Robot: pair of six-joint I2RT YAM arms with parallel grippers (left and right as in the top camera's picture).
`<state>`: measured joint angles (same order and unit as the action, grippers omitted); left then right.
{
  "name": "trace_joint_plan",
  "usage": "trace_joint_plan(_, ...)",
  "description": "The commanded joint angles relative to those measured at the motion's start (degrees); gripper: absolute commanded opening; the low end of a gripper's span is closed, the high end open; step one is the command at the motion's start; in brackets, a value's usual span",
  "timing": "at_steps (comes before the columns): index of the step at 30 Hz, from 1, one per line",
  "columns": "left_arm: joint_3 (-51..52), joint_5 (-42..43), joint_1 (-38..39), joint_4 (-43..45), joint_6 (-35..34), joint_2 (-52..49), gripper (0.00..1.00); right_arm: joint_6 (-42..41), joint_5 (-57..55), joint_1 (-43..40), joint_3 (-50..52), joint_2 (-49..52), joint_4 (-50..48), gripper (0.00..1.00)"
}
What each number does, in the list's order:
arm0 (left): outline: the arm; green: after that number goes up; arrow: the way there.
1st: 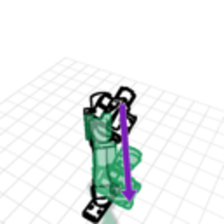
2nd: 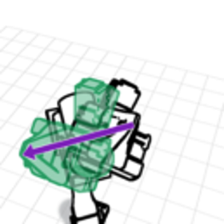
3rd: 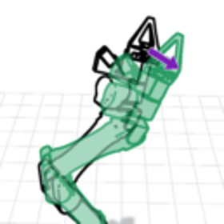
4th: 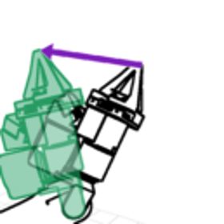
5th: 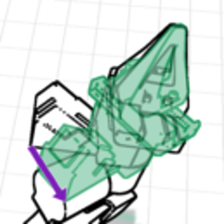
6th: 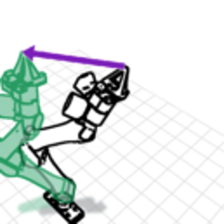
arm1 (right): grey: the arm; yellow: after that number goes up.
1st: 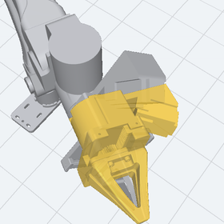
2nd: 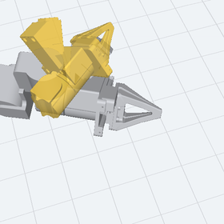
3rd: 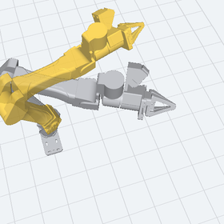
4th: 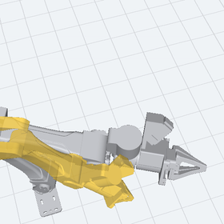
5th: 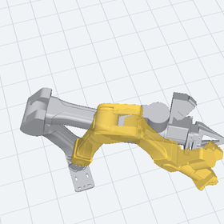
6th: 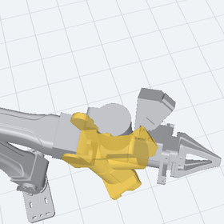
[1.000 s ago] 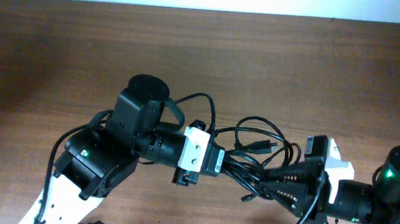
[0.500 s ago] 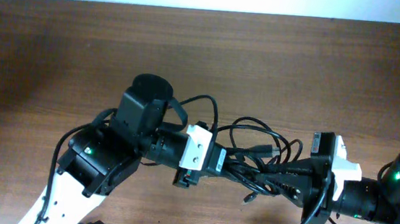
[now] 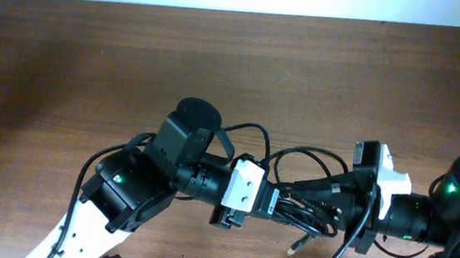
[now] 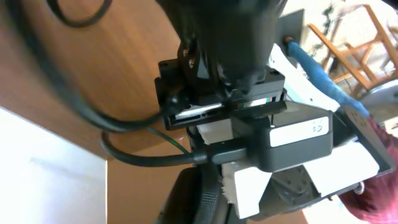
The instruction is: Untangle cables
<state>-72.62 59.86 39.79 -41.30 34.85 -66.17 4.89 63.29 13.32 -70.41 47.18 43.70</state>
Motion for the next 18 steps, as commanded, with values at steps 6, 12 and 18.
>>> trace_joint_plan(6,-0.2,4.2,0.6,-0.6,0.3,0.6,0.0,0.8,-1.2,-0.2,-0.6,0.3,-1.7,0.04)
trace_joint_plan(12,-0.2,6.4,0.6,-6.4,3.4,0.6,0.0,0.9,-3.8,-0.2,-0.6,0.3,-10.1,0.04)
trace_joint_plan(18,-0.2,8.7,0.6,-7.2,4.3,0.6,0.0,0.9,-10.7,-0.2,-0.6,0.4,-12.9,0.04)
